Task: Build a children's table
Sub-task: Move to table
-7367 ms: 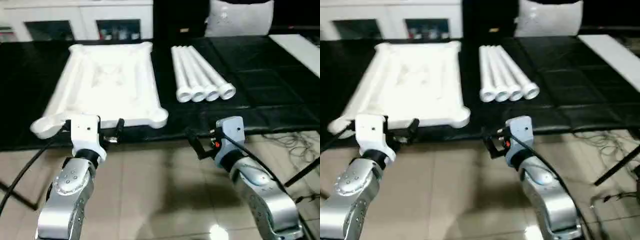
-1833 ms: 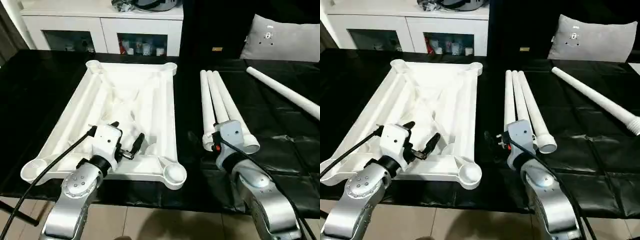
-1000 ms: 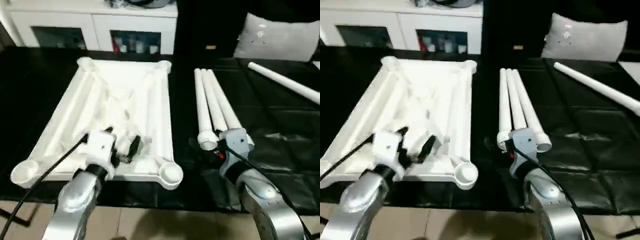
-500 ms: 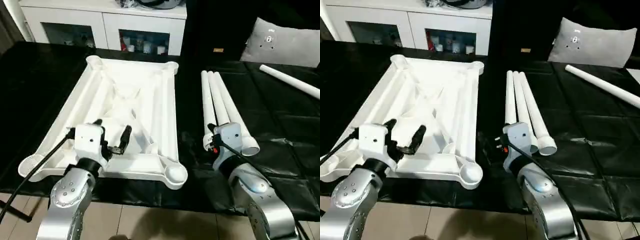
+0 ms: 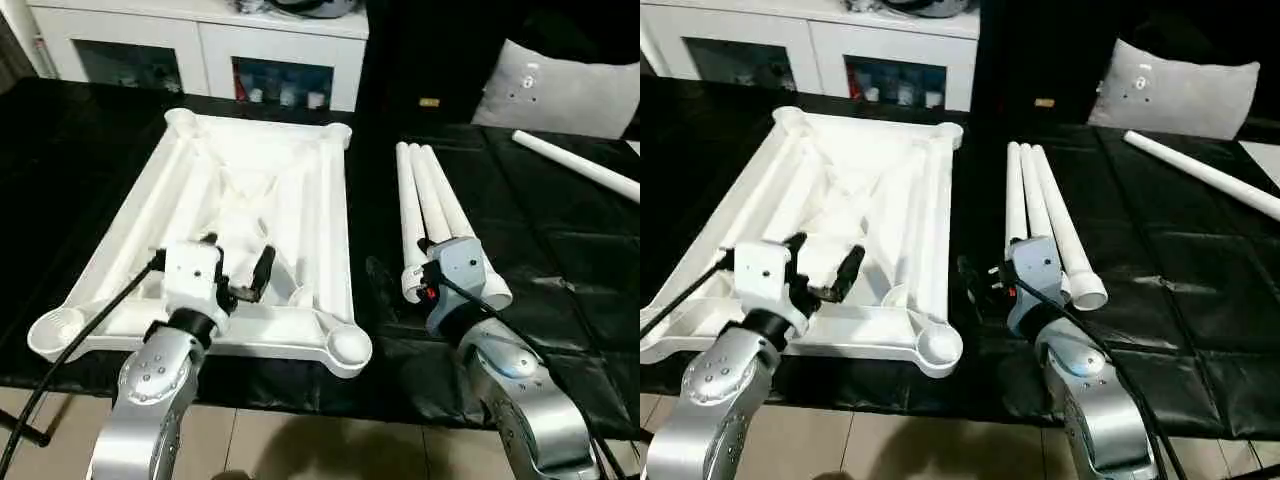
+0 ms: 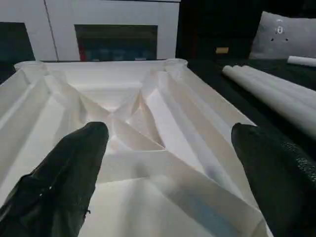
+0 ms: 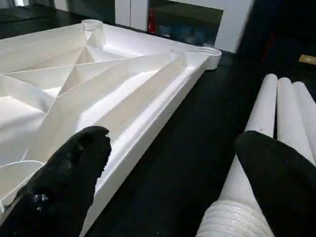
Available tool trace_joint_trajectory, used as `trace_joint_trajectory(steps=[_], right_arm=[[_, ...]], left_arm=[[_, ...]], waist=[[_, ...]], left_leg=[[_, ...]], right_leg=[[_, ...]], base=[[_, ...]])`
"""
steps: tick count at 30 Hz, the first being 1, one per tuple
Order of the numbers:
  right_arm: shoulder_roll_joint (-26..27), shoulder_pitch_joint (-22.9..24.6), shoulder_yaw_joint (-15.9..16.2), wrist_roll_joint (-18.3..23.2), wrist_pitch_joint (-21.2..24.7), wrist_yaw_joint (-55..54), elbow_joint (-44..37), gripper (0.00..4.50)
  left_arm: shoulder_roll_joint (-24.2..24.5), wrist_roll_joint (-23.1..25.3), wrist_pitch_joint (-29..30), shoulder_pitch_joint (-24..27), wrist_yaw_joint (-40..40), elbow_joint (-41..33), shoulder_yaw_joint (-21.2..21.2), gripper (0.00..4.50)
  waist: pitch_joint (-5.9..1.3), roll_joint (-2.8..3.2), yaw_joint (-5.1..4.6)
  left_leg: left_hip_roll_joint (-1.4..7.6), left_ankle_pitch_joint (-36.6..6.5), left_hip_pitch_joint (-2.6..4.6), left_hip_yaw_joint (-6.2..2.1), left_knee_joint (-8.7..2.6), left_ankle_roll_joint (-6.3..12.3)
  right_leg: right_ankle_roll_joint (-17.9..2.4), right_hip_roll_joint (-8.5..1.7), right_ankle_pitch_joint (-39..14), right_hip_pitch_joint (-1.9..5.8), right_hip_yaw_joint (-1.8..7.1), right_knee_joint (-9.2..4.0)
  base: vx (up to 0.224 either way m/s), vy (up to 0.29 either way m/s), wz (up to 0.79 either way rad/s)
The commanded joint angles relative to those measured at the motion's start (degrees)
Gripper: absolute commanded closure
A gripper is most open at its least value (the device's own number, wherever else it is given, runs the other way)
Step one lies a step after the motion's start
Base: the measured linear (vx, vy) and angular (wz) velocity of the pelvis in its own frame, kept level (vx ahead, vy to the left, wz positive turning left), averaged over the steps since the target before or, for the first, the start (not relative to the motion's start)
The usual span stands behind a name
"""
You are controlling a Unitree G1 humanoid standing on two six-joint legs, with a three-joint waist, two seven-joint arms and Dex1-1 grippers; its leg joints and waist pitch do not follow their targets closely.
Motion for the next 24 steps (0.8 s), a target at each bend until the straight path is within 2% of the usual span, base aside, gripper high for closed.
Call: trace_joint_trajectory(steps=[1, 9, 15, 16, 18, 19, 20, 21, 22, 23, 24], right_arm=[[-0.37, -0.43, -1.88, 0.24, 0.54, -0.44, 0.78, 0.0], [0.05, -1.03, -0.96, 0.13, 1.27, -0.6, 0.19, 0.0], [-0.55, -0.43, -1.99, 0.48, 1.54, -0.25, -0.37, 0.0], [-0.55, -0.25, -2.31, 0.41, 1.27, -0.52, -0.62, 0.0], [-0.68, -0.61, -2.34, 0.87, 1.6, 0.02, -0.85, 0.0], [-0.76, -0.86, -2.35, 0.51, 1.48, -0.24, -0.88, 0.0], [-0.66, -1.06, -2.51, 0.27, 1.42, -0.66, -0.79, 0.0], [-0.47, -1.45, -2.89, 0.27, 1.51, -1.09, -0.67, 0.0], [-0.49, -1.45, -2.89, 0.26, 1.52, -1.09, -0.68, 0.0], [-0.62, -1.49, -2.91, 0.17, 1.6, -1.07, -0.76, 0.0], [-0.77, -1.48, -2.87, 0.1, 1.69, -0.99, -0.87, 0.0]], left_arm=[[-0.34, 0.48, 0.56, 0.67, 0.87, -0.39, -0.79, 0.02], [-0.79, 0.8, 0.83, 0.87, 0.98, -0.19, -1.84, 0.02], [-1.47, 0.92, 0.67, 0.5, 1.74, 0.16, -1.87, 0.02], [-1.51, 1.46, 0.43, 0.56, 2.19, 0.04, -2.08, 0.02], [-1.87, 1.65, 0.54, 0.47, 2.86, -0.05, -2.02, 0.02], [-2.06, 1.74, 0.56, 0.39, 3.16, -0.09, -1.97, 0.02], [-2.16, 1.78, 0.58, 0.3, 3.31, -0.09, -1.92, 0.02], [-2.35, 1.94, 0.63, -0.03, 3.57, 0.04, -1.87, 0.02], [-2.36, 1.95, 0.63, -0.04, 3.58, 0.05, -1.87, 0.02], [-2.42, 2.04, 0.66, -0.16, 3.65, 0.12, -1.92, 0.02], [-2.47, 2.11, 0.67, -0.23, 3.69, 0.17, -1.96, 0.02]], waist=[[-2.65, -0.11, -0.04], [-2.58, 0.24, -0.2], [-2.65, -0.02, -0.21], [-2.69, -0.36, -0.28], [-2.68, 0.13, -0.57], [-2.7, 0.69, -1.32], [-2.89, 1.35, -2.32], [-3.1, 2.13, -3.0], [-3.35, 2.23, -3.06], [-3.37, 2.03, -4.62], [-3.14, 1.85, -4.75]], left_leg=[[3.26, -1.7, -0.05, -0.43, -4.13, 0.82], [3.34, -2.7, 0.04, -0.48, -4.18, 0.76], [3.25, -1.84, -0.07, -0.44, -4.07, 0.81], [3.27, -1.52, -0.08, -0.39, -4.03, 1.05], [3.88, -1.81, 0.38, -0.92, -4.32, -0.24], [5.38, -3.16, 1.11, -2.0, -5.11, -0.9], [8.78, -2.58, 2.27, -4.4, -6.64, 2.36], [6.11, -1.37, -0.28, -8.83, -7.29, 14.3], [6.05, -1.85, 1.58, -10.24, -6.79, 19.37], [6.56, -1.4, 1.38, -12.72, -7.16, 26.39], [4.99, -0.12, 0.42, -12.89, -7.37, 27.51]], right_leg=[[-8.78, -4.62, 8.9, 2.05, 2.54, -3.61], [-8.84, -4.58, 7.32, 1.87, 2.54, -3.7], [-8.9, -4.59, 8.64, 2.07, 2.53, -3.62], [-8.89, -4.54, 8.99, 2.09, 2.54, -3.63], [-9.45, -3.6, 8.92, 1.88, 1.77, -3.32], [-10.89, -2.19, 8.41, 1.56, 0.58, -2.81], [-13.18, -1.89, 6.65, 0.71, -0.65, -1.39], [-16.55, -1.09, 2.82, 2.38, -3.62, -0.4], [-19.6, -0.94, -0.4, 0.63, -4.19, -0.28], [-23.72, -1.23, -4.96, 0.5, -4.51, 1.05], [-25.02, -1.46, -5.58, 1.11, -4.43, 0.53]], base=[[0.0, 0.0, 0.0], [0.0, 0.0, 0.0], [0.0, 0.0, 0.0], [0.0, 0.0, 0.0], [0.0, 0.0, 0.0], [0.0, 0.0, 0.0], [0.0, 0.0, 0.0], [-0.016, -0.058, 0.11], [-0.008, -0.107, 0.52], [-0.008, -0.107, 0.52], [0.002, -0.148, 0.68]])
